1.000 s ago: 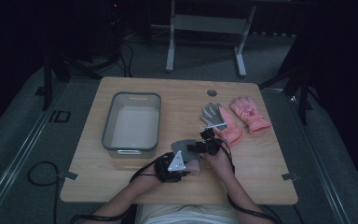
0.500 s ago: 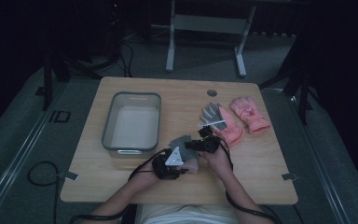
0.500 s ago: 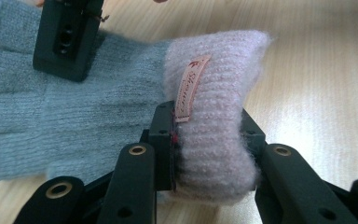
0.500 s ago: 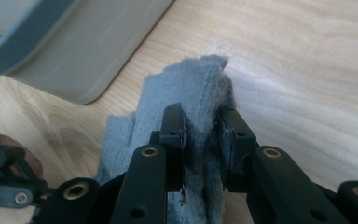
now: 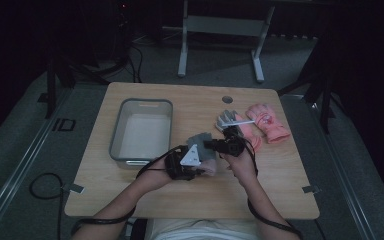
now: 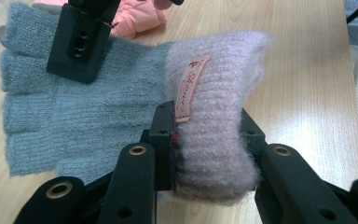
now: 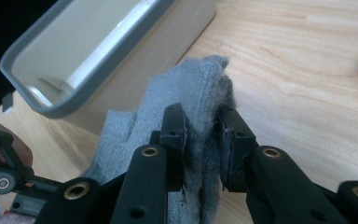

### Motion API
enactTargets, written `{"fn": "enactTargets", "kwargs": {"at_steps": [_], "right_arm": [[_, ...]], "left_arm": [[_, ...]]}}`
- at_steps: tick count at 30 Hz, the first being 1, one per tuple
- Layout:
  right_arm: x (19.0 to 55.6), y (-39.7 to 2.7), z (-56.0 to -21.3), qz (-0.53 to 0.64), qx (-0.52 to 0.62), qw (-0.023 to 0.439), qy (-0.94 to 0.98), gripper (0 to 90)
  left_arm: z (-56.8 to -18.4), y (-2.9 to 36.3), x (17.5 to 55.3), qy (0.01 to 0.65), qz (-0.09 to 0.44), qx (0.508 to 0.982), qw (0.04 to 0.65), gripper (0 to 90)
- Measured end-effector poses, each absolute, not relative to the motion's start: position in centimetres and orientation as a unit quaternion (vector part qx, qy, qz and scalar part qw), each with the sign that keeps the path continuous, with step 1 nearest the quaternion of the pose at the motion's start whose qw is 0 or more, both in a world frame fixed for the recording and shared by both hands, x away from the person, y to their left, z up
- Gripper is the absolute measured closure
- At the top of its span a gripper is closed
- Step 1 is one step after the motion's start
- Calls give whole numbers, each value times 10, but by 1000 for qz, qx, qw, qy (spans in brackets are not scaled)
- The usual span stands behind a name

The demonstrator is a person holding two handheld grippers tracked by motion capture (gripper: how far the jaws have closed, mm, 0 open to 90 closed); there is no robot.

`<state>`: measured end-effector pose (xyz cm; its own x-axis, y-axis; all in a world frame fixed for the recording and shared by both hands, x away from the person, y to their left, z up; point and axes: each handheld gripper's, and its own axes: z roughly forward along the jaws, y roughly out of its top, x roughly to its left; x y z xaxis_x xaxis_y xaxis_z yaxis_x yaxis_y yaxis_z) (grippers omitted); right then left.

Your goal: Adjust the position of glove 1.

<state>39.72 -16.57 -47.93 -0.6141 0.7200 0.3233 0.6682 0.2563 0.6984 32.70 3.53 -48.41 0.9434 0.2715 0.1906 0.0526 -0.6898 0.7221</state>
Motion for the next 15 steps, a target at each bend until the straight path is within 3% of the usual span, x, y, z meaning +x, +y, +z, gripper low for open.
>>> {"fn": "enactTargets", "kwargs": {"at_steps": [15], "right_arm": [[404,-156,-454,438,426,47,790,746]], "left_arm": [[-459,51,340,67,151,911,377,675]]}}
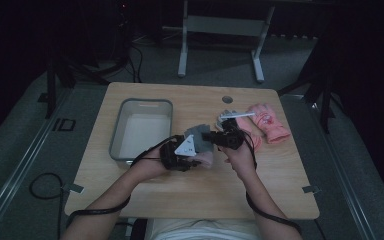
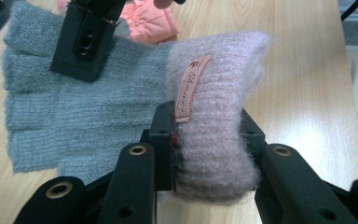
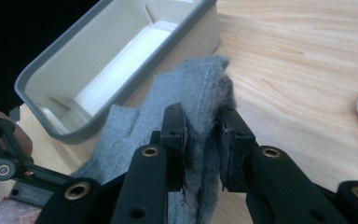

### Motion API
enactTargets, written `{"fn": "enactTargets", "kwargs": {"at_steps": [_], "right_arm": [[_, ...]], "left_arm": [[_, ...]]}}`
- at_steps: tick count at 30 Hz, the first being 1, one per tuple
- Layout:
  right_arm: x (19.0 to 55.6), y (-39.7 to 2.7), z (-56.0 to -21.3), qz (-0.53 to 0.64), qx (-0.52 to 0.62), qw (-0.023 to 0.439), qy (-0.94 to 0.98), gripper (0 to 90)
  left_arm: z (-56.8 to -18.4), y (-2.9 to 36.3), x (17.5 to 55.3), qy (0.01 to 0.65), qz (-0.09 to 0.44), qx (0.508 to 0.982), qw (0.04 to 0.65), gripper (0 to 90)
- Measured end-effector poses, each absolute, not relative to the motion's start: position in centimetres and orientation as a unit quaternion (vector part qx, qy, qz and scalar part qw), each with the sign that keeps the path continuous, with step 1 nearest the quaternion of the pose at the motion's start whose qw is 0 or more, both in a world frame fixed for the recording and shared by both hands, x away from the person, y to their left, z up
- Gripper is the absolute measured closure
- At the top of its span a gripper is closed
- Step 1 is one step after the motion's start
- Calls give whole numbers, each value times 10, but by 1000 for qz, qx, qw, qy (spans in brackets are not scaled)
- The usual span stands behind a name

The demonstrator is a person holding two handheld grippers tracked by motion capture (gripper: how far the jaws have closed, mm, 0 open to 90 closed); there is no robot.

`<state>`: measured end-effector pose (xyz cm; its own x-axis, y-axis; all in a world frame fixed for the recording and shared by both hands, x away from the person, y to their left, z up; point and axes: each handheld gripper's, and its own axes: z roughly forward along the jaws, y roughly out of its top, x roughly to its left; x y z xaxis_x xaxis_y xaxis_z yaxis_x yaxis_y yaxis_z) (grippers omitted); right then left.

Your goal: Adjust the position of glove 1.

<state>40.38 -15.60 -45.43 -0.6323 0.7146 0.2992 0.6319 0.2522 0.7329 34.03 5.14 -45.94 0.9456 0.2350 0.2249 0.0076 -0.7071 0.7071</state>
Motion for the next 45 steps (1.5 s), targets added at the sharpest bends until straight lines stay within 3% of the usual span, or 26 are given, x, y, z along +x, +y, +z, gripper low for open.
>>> {"fn": "enactTargets", "kwargs": {"at_steps": [23,45], "right_arm": [[429,-95,-425,452,390,63,800,747],[445,-7,-427,458,344,55,818,748]], "left_arm": [[-429,102,362,85,177,923,332,675],[-428,183,374,121,178,933,290,674]]}}
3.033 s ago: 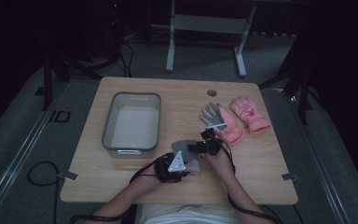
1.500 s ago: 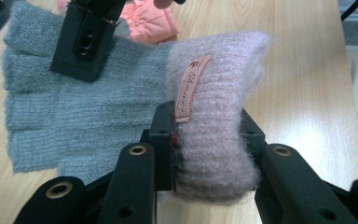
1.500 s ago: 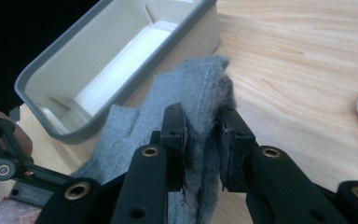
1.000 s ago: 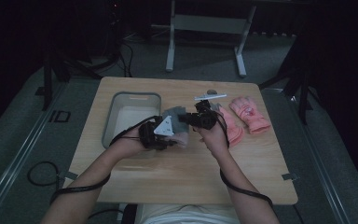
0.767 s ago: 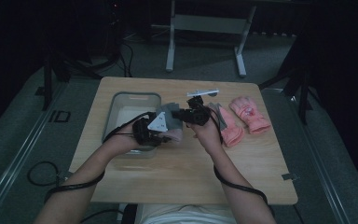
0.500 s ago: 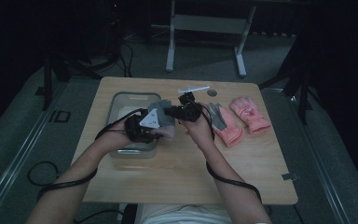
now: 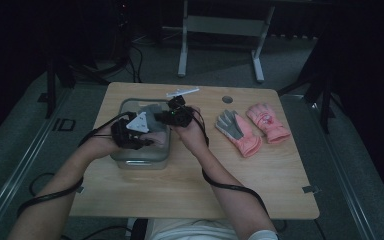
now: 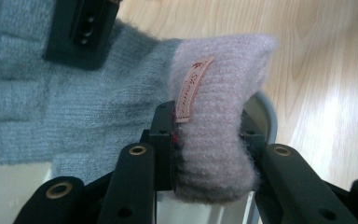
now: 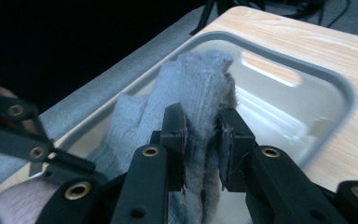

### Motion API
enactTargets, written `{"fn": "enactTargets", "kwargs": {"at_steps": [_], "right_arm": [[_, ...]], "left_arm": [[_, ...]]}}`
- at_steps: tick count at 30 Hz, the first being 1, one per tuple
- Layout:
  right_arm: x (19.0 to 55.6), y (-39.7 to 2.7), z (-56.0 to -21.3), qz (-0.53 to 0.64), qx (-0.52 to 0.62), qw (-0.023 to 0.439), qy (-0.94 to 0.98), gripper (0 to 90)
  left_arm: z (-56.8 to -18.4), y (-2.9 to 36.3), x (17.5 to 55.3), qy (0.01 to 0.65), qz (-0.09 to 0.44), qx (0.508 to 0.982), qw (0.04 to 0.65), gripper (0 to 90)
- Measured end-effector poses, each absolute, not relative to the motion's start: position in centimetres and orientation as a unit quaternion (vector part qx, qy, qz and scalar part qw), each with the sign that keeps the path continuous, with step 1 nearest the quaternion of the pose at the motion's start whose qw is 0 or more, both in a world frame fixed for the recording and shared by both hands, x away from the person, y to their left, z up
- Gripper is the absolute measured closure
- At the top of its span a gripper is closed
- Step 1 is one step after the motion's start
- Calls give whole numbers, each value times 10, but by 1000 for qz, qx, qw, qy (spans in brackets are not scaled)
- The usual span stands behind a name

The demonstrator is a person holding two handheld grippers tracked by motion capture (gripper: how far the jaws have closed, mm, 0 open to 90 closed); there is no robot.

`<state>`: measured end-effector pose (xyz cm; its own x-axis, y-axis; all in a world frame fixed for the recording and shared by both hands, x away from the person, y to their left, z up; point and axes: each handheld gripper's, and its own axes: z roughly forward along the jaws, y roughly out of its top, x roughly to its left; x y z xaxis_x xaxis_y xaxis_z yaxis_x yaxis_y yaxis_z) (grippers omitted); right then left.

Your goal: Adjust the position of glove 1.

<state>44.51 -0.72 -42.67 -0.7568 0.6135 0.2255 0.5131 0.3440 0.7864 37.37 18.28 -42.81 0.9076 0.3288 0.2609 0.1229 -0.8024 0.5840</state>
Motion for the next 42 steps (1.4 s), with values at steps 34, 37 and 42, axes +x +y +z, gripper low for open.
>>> {"fn": "enactTargets", "kwargs": {"at_steps": [34,37,42], "right_arm": [[486,33,-482,396,381,48,834,731],[490,31,-486,385,394,46,833,722],[492,30,-487,372,394,63,838,681]], "left_arm": [[-484,200,419,101,149,952,248,672],[-491,200,426,99,141,954,247,671],[-499,196,433,98,133,959,233,667]]}}
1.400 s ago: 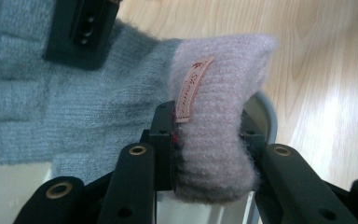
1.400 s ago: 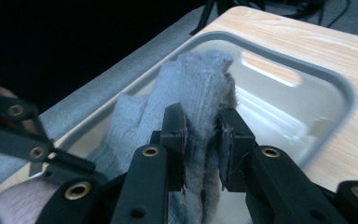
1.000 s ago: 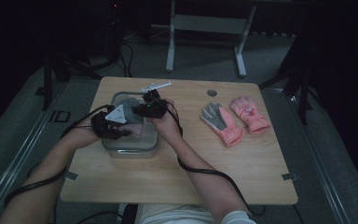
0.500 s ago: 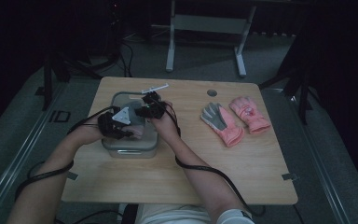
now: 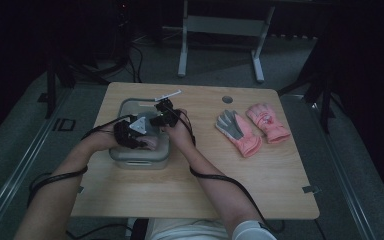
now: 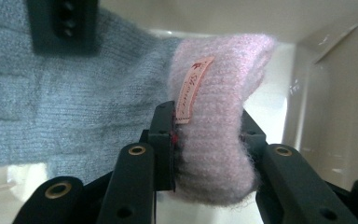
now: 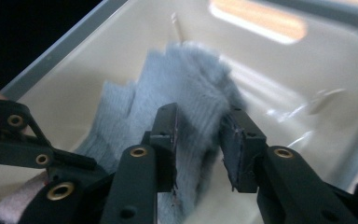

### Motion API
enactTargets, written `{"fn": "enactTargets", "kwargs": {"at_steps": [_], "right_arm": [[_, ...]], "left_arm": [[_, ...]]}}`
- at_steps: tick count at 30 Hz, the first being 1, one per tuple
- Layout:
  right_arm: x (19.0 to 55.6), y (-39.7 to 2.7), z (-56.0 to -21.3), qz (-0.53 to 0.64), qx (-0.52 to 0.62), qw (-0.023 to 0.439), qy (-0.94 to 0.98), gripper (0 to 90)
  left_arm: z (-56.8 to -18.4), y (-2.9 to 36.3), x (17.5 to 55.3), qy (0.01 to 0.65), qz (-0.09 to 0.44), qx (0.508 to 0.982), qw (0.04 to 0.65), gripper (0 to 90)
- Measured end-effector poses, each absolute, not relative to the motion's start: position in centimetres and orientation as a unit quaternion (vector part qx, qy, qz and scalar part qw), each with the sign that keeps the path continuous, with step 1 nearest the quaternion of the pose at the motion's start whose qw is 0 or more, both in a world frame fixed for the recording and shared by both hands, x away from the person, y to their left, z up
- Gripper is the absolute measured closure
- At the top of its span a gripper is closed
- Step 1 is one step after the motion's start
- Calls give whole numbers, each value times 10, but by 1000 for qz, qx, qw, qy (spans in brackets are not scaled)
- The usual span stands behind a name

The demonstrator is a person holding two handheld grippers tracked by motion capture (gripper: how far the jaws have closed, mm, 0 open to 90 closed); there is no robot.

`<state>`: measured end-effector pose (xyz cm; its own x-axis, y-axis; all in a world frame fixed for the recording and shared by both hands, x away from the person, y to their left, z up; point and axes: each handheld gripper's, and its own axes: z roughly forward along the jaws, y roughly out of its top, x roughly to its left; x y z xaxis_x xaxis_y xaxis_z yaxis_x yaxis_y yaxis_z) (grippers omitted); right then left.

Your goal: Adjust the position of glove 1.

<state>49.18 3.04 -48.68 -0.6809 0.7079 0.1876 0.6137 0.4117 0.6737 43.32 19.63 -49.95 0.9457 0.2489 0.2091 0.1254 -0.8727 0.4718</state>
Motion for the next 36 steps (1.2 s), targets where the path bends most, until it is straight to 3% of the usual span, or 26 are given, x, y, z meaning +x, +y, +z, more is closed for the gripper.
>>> {"fn": "enactTargets", "kwargs": {"at_steps": [10,13,18,36], "right_arm": [[485,18,-472,399,389,63,828,669],[478,10,-466,408,385,68,826,662],[471,-2,-463,410,378,67,828,645],[441,-62,-439,430,332,90,835,615]], "left_arm": [[-504,191,440,98,106,969,199,624],[-499,193,438,112,107,965,211,510],[-486,195,432,128,119,960,219,398],[-444,171,414,165,133,933,290,394]]}}
